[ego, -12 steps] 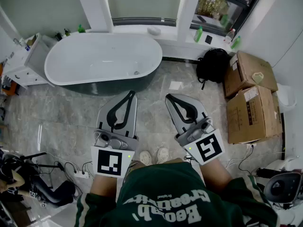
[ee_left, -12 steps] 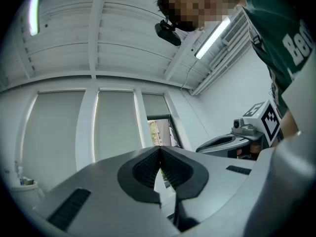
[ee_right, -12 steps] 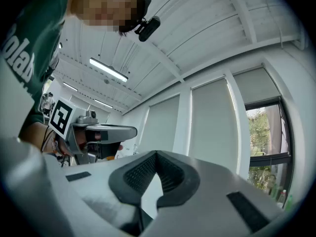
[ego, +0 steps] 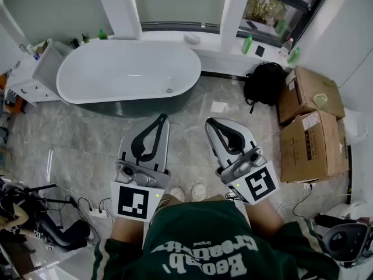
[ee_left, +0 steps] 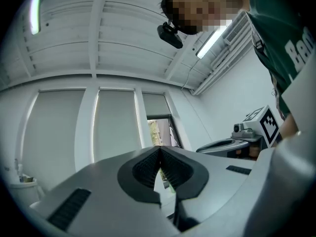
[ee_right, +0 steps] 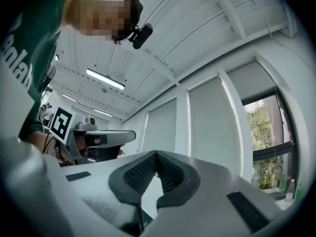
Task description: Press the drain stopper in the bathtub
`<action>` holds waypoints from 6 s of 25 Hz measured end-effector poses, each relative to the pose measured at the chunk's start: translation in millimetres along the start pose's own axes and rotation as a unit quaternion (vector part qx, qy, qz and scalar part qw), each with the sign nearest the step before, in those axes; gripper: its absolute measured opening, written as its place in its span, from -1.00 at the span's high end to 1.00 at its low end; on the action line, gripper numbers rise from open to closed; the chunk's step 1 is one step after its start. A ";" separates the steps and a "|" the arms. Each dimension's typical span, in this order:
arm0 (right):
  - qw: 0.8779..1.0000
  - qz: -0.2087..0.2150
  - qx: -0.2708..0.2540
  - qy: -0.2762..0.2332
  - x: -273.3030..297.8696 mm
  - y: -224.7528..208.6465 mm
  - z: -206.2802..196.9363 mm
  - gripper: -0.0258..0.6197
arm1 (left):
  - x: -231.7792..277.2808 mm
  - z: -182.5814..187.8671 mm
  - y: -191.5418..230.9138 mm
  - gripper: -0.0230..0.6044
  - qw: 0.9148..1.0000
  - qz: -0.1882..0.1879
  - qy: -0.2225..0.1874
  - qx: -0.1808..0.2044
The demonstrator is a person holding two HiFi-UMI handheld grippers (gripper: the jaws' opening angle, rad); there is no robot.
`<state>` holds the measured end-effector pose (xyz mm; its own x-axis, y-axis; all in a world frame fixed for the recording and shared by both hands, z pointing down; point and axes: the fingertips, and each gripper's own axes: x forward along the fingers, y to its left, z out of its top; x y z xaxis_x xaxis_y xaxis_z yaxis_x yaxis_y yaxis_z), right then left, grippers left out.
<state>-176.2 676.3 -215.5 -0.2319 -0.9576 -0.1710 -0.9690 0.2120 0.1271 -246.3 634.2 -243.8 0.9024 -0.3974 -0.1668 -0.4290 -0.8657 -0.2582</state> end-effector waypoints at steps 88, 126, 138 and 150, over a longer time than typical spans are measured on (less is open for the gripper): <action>0.976 0.097 0.055 0.185 507.1 -415.8 -356.8 0.87 | 516.0 -413.6 369.4 0.90 0.981 0.040 0.183 -0.054; 0.877 0.298 0.061 0.372 506.0 -288.4 -776.9 0.87 | 374.2 -805.3 330.9 0.90 0.911 0.203 0.322 -0.159; 0.836 0.313 0.089 0.441 484.2 -275.0 -883.1 0.87 | 364.1 -885.8 305.5 0.90 0.886 0.226 0.356 -0.193; 0.802 0.297 0.027 0.517 480.3 -235.7 -997.3 0.87 | 327.9 -920.3 312.5 0.90 0.882 0.245 0.343 -0.208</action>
<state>26.1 -28.3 646.7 -0.4858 -0.3283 0.8100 -0.7227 0.6721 -0.1610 -45.9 -46.9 496.5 0.4863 -0.7223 0.4917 -0.8514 -0.5183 0.0807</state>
